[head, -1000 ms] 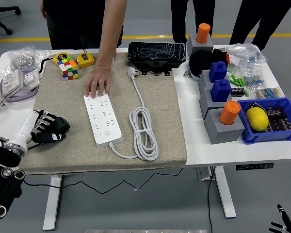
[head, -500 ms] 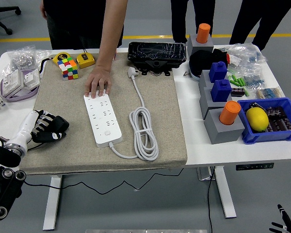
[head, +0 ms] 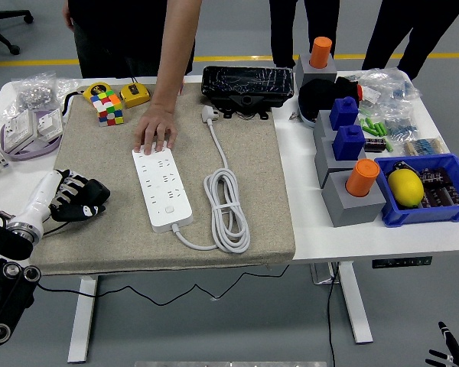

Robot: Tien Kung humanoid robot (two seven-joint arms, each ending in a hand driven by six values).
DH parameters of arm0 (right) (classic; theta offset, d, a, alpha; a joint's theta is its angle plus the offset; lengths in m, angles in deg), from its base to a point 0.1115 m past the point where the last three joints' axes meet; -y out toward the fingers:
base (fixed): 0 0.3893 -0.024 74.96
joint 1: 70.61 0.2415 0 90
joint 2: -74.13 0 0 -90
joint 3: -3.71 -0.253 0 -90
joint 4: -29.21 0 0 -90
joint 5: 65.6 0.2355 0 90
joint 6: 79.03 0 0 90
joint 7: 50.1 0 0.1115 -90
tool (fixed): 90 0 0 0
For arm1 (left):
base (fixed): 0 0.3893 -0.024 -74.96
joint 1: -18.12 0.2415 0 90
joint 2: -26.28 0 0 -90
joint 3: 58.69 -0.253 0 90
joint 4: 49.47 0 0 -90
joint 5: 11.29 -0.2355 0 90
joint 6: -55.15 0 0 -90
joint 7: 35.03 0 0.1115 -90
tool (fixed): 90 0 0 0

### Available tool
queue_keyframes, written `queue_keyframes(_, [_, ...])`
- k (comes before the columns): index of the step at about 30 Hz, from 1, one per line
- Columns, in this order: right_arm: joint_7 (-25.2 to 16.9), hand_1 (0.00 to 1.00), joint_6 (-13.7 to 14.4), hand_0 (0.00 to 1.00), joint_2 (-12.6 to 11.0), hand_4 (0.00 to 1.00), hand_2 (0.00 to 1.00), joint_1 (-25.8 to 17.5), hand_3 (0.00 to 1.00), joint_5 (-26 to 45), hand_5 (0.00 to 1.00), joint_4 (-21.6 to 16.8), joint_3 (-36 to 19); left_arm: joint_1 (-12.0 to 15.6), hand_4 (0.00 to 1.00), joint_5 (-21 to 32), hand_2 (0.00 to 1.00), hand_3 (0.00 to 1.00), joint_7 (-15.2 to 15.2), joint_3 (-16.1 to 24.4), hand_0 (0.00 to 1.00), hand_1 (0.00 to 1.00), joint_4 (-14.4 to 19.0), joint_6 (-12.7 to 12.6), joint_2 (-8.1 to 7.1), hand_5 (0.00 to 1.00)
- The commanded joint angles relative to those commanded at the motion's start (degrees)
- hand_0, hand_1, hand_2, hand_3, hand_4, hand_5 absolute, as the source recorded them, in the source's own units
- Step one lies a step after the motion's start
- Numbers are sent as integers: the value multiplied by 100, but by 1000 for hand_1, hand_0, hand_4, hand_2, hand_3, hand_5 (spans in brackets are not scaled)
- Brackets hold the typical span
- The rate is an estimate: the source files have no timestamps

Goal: Pick up the plug,place it near the board,insert it into the board,press the button

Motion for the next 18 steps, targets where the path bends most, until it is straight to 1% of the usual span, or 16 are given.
queue_keyframes(5, [-4,580,0,664,-1,998,600,6,636,2,998,0,-4,-83,693,246,334,500,18,-132,289,268,132,157,-120,2])
queue_keyframes(6, [-5,579,1,664,-2,998,600,9,635,4,998,0,-3,-105,655,302,339,505,25,-153,298,300,150,190,-144,2])
queue_keyframes(7, [-7,579,0,664,-5,998,600,13,635,14,998,0,5,-155,655,369,339,505,27,-198,298,300,171,241,-194,2])
queue_keyframes(9, [-4,579,1,664,-7,998,600,16,635,7,998,0,-2,-205,655,421,339,505,32,-248,298,300,193,278,-247,2])
queue_keyframes(11, [-1,579,5,664,-10,998,600,17,635,11,998,0,-6,-300,655,561,339,505,45,-365,298,300,239,359,-366,2])
queue_keyframes(12, [4,580,5,664,-13,998,601,18,635,3,998,0,-10,-360,616,621,363,529,34,-445,308,361,273,405,-441,2])
queue_keyframes(15, [9,580,9,664,-18,998,601,19,635,5,998,0,-12,-513,616,702,363,529,3,-661,308,361,364,486,-611,2])
queue_keyframes(17, [12,580,11,664,-21,998,601,21,635,3,998,0,-9,-597,616,759,363,529,-3,-781,308,361,420,536,-691,2])
queue_keyframes(18, [13,580,12,664,-23,998,601,21,634,4,998,0,-5,-669,612,781,389,542,-11,-878,315,401,453,572,-747,2])
